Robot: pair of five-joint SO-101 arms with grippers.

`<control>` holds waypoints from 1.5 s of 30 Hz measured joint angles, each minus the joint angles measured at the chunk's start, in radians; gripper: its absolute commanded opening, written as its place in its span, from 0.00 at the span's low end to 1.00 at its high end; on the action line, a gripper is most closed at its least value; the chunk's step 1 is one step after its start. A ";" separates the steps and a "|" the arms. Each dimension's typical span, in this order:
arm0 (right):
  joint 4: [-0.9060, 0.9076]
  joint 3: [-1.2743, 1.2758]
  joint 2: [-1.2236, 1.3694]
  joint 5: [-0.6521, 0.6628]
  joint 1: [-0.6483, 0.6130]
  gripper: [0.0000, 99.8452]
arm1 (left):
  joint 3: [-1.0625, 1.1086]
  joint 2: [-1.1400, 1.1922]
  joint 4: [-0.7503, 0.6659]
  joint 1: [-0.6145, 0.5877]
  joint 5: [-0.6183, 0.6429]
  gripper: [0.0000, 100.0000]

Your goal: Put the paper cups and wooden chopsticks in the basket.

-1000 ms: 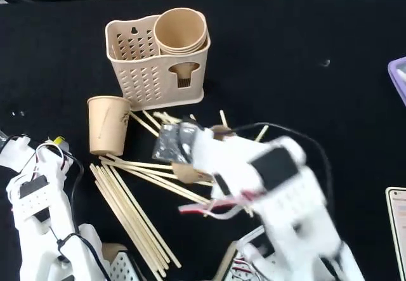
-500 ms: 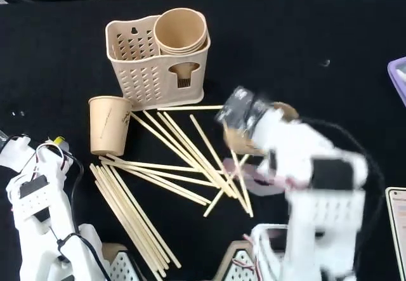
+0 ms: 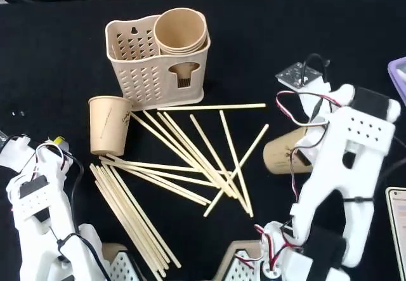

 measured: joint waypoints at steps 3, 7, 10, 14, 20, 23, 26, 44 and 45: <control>0.000 0.046 0.005 -0.025 -0.060 0.01 | 0.000 0.000 0.000 0.000 0.000 0.22; -0.055 0.115 0.005 -0.106 -0.149 0.07 | 0.000 0.000 0.000 0.000 0.000 0.22; -0.098 0.178 -0.009 -0.157 -0.219 0.17 | 0.000 0.000 0.000 0.000 0.000 0.22; -0.118 0.230 -0.086 -0.206 -0.304 0.16 | 0.000 0.000 0.000 0.000 0.000 0.22; -0.117 0.247 -0.230 -0.218 -0.362 0.01 | 0.000 0.000 0.000 0.000 0.000 0.22; -0.115 0.242 -0.328 -0.218 -0.362 0.01 | 0.000 0.000 0.000 0.000 0.000 0.22; -0.098 0.178 -0.425 -0.218 -0.367 0.01 | 0.000 0.000 0.000 0.000 0.000 0.22; -0.051 0.413 -0.497 -0.218 -0.577 0.25 | 0.000 0.000 0.000 0.000 0.000 0.22; -0.075 0.436 -0.497 -0.218 -0.577 0.24 | 0.000 0.000 0.000 0.000 0.000 0.22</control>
